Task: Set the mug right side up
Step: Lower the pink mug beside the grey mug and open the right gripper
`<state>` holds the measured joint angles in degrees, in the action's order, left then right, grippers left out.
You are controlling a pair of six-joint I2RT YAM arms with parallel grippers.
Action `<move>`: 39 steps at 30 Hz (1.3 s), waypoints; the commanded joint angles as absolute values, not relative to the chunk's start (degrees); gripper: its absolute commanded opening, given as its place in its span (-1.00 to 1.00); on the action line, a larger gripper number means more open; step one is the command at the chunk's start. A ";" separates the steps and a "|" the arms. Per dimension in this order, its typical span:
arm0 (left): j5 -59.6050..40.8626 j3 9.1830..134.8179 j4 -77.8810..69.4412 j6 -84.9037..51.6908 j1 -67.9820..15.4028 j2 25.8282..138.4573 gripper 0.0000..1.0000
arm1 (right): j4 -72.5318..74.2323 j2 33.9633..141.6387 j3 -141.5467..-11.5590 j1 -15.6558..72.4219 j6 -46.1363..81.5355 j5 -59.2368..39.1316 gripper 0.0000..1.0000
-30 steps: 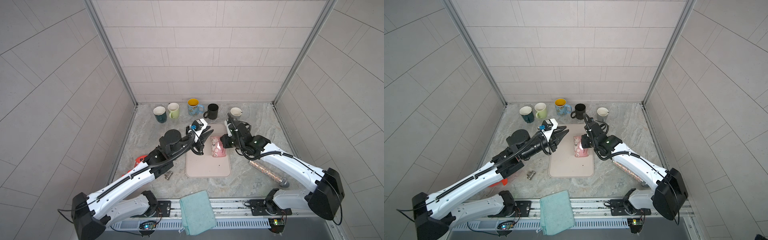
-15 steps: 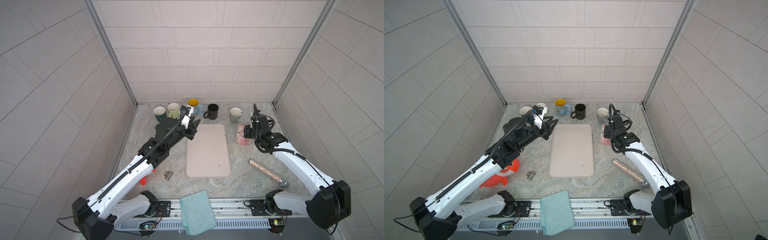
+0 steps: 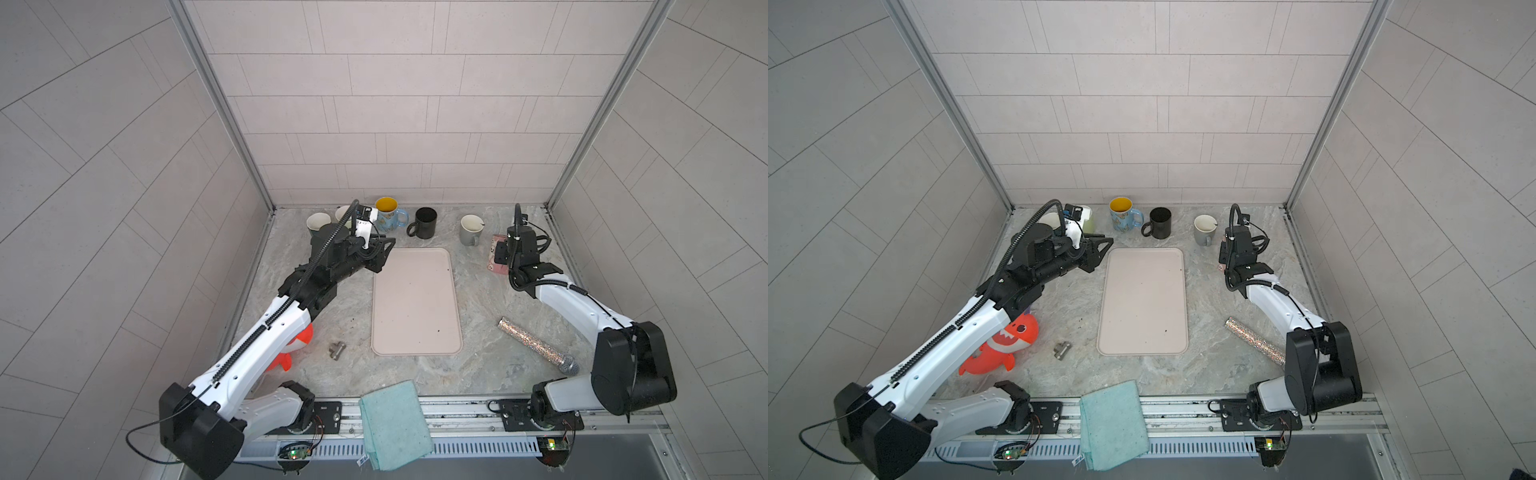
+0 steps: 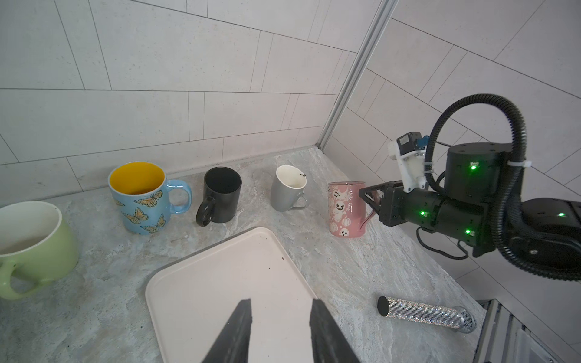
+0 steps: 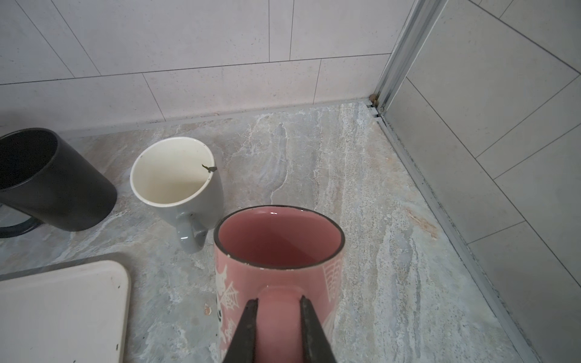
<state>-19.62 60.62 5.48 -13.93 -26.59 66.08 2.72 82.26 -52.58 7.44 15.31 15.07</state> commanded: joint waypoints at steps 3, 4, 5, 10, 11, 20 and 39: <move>-23.24 61.29 3.71 -16.59 -24.34 66.81 -0.26 | 23.96 85.97 -53.27 5.50 11.34 17.27 -1.00; -23.52 61.18 3.56 -16.85 -23.98 66.97 -0.26 | 25.79 87.23 -53.39 5.20 11.02 16.76 -1.00; -23.62 61.18 3.44 -16.96 -23.76 66.98 -0.26 | 27.32 88.36 -53.41 4.94 10.96 16.34 -1.00; -23.92 60.52 2.82 -17.50 -22.70 67.23 -0.26 | 34.63 94.97 -54.73 3.89 10.05 13.30 -1.00; -23.99 60.40 2.85 -17.62 -22.47 67.23 -0.25 | 35.64 96.20 -55.12 3.74 9.88 12.61 -1.00; -24.85 59.23 2.19 -18.46 -20.18 67.13 -0.25 | 44.11 105.27 -58.26 2.97 9.10 10.58 -1.00; -26.11 57.94 0.26 -19.91 -18.59 68.05 -0.22 | 48.07 109.62 -56.57 2.90 3.49 12.93 -1.00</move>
<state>-25.02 58.67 2.63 -19.09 -18.98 67.79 45.10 109.95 -57.67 3.20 5.72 11.05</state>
